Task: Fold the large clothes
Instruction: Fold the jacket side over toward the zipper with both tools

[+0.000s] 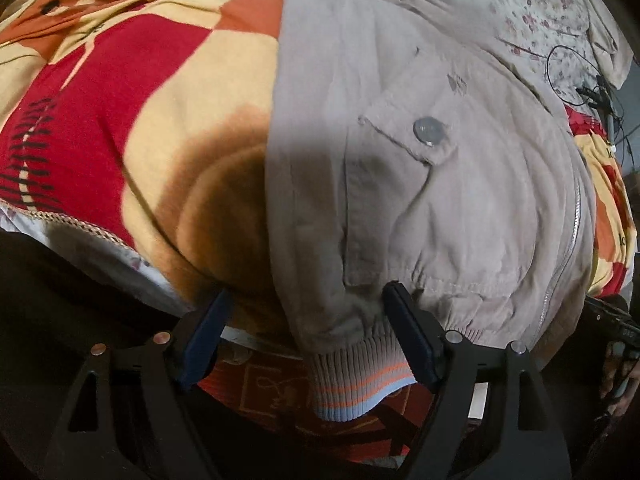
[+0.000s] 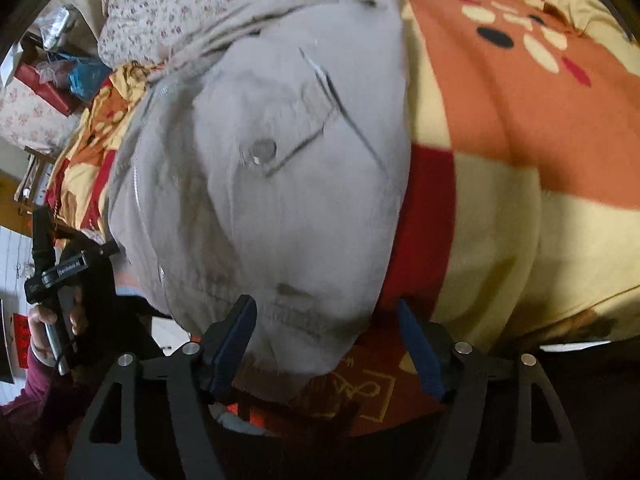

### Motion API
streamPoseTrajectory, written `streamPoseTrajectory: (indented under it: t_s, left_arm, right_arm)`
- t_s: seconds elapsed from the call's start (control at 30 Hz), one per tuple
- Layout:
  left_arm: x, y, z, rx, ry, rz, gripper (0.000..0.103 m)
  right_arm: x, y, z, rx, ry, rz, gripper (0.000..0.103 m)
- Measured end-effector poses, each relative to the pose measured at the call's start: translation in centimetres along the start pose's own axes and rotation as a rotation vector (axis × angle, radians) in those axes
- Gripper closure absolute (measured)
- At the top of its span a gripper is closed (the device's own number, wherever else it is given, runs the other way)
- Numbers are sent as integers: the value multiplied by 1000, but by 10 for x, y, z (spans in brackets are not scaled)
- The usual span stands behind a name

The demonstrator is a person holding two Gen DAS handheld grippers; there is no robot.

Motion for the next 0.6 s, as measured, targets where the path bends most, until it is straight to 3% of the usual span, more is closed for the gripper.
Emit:
streamPoseTrajectory:
  t_s: [0.27, 0.6]
  left_arm:
    - [3, 10, -3, -31, -19, 35, 20]
    - [-7, 11, 8, -53, -39, 30, 20]
  right_arm:
    - [-14, 20, 0, 62, 47, 100, 27]
    - [-17, 21, 24, 109, 15, 62, 27]
Point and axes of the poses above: each gripper's, at about its wrist camera, not at the fingertips, and y roughly the way its jaws point, z to its left, x to its top, the point moved 2 cm from there along y, roughly the way its jaws point, and after that the axes turned 5 degrees about -z, right-handed, at the moved point
